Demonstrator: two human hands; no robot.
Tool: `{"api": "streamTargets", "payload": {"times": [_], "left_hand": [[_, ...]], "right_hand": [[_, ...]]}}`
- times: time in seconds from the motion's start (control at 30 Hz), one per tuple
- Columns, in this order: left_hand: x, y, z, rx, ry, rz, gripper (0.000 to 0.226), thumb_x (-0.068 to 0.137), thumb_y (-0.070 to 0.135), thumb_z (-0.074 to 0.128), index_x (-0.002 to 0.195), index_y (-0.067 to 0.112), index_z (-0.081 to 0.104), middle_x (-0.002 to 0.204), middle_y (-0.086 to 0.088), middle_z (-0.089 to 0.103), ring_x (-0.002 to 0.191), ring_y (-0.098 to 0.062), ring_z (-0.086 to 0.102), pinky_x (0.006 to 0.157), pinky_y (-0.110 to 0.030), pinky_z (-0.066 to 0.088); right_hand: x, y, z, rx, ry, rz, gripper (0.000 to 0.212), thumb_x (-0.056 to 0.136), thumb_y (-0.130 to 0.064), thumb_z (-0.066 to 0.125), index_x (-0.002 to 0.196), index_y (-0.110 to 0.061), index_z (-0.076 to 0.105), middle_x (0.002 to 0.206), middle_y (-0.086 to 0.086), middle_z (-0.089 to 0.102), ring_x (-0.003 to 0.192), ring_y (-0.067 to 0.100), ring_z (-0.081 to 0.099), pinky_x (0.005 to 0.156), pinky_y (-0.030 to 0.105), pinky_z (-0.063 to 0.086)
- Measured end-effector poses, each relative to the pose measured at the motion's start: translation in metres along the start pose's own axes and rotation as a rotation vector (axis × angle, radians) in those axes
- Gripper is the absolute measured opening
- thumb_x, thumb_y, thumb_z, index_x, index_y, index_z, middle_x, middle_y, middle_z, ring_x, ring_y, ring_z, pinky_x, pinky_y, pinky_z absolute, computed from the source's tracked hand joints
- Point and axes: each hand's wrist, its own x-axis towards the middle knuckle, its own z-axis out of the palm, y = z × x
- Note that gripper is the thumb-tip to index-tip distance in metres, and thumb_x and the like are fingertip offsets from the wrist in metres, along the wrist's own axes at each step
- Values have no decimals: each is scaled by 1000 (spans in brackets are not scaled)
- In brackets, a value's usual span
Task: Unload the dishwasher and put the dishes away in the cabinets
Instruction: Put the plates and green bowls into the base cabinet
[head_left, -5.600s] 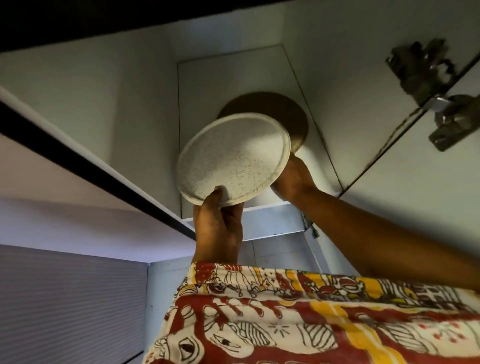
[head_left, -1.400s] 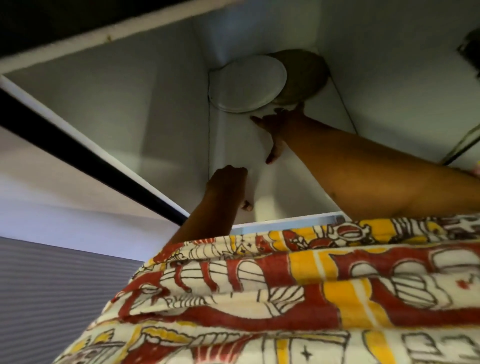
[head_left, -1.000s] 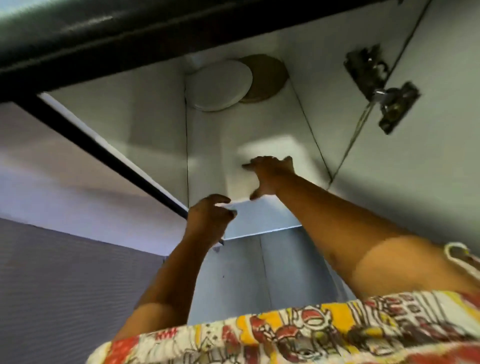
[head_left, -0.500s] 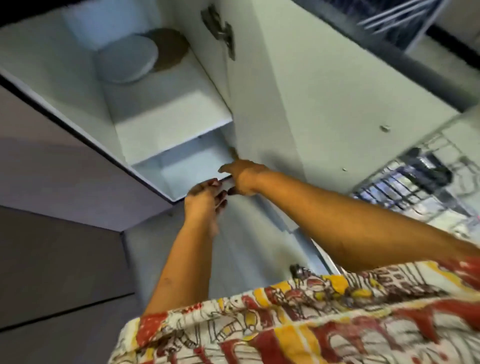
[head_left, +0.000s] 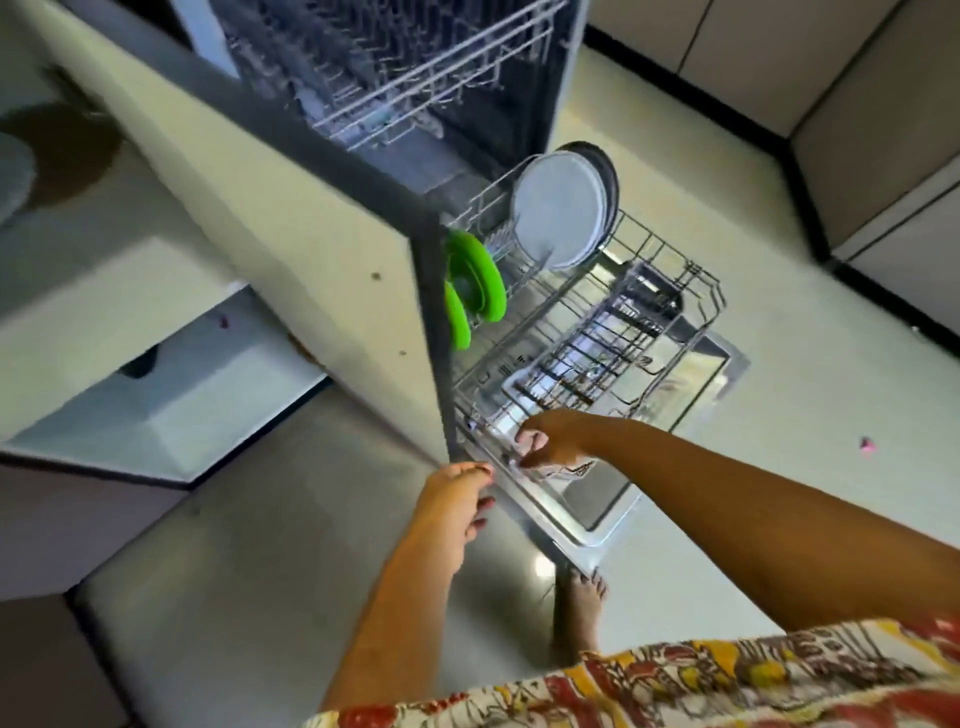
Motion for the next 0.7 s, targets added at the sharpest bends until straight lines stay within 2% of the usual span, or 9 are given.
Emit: {"api": "streamTargets", "payload": {"times": [0.2,0.3,0.43,0.6,0.7], "left_hand": [[9,37,67,65,-137,9,17,96,11,47,87,18,59,91,-2,63,82,-18,58,70,-29,43],[25,62,97,61,-116,36,14,96,12,48,93,16,61,94,-4,64,87,-20,59,78,-32,47],[46,101,132,29,-102,16,15,97,9,45,89,14,57,85,0,61,78,-16,56,79,-32,43],[80,155,156,-35,-27,54,17,97,8,44,86,15,56,88,-1,60,78,-17,57,72,-30,42],[100,188,168,-82,12,75,14,97,7,43,93,11,55,89,-1,59,87,-21,57,85,-37,44]], "right_hand": [[-1,93,-27,144,153,103,46,92,-33,58,132,-12,49,130,10,58,120,23,54,104,33,39],[11,132,-48,175,236,138,43,91,-30,59,130,-11,52,127,11,60,116,24,56,104,36,41],[32,177,-87,215,380,166,35,91,-26,60,122,-12,56,124,10,61,112,26,57,98,37,46],[64,219,-149,300,524,191,35,91,-19,58,125,-12,57,126,11,60,117,28,55,99,35,44],[90,237,-184,347,633,189,33,88,-17,59,121,-14,60,123,12,60,114,29,57,97,34,45]]}}
